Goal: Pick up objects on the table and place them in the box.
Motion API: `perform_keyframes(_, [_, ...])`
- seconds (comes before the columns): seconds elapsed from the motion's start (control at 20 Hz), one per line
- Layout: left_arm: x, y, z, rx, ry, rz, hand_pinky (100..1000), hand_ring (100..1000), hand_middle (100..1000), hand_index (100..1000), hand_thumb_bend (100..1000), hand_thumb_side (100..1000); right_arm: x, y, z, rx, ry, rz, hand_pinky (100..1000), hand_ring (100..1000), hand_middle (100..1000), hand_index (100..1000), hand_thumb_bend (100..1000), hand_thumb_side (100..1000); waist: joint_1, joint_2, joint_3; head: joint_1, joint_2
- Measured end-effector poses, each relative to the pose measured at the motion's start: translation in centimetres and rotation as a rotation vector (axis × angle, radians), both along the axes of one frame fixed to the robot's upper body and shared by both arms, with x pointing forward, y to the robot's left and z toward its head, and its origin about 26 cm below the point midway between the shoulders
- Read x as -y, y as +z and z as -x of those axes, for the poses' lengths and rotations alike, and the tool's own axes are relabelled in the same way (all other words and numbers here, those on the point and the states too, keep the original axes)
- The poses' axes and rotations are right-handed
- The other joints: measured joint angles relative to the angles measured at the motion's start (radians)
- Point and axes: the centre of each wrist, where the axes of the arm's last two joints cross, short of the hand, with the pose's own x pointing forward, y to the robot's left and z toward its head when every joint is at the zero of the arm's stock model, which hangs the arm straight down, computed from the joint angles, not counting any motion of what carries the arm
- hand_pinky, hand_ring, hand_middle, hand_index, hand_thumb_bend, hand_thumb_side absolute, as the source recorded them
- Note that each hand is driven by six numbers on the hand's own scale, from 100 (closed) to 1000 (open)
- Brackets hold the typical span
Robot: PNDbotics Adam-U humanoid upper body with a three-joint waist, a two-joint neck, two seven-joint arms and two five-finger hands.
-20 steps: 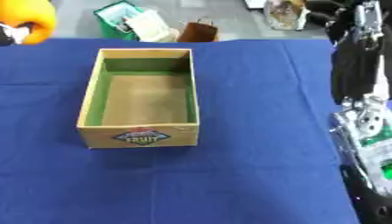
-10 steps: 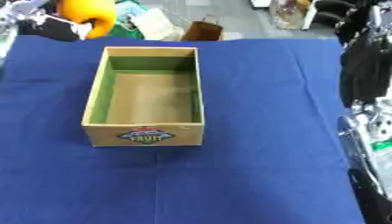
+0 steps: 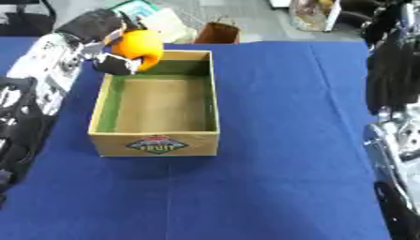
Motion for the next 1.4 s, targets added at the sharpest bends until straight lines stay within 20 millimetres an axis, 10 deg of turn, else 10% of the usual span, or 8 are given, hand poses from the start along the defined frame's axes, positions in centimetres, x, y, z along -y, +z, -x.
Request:
perform_keyframes(0.65, [1.3, -4.1, -0.4, -0.100, 0.046, -0.115, 472, 568, 543, 735, 100, 196, -0.1, 0.0, 0.0, 0.002, 0.006, -0.007, 764, 751, 707, 799, 100, 1000, -0.005, 0.002, 0.000, 0.001, 0.000])
perform_keyframes(0.75, [1.3, -4.2, -0.4, -0.114, 0.044, -0.132, 500, 599, 593, 809, 167, 372, -0.1, 0.0, 0.0, 0.001, 0.006, -0.006, 764, 751, 707, 799, 100, 1000, -0.005, 0.003, 0.000, 0.000, 0.000])
perform_keyframes(1.05, [1.4, -3.8, -0.2, -0.114, 0.051, -0.165, 640, 752, 773, 1000, 823, 960, -0.1, -0.1, 0.0, -0.003, 0.005, -0.006, 764, 751, 707, 799, 100, 1000, -0.003, 0.003, 0.000, 0.000, 0.000])
perform_keyframes(1.4, [1.2, -3.3, -0.1, -0.133, 0.036, -0.098, 634, 744, 756, 989, 838, 984, -0.1, -0.1, 0.0, -0.004, 0.005, -0.006, 764, 751, 707, 799, 100, 1000, -0.003, 0.002, 0.003, 0.000, 0.000])
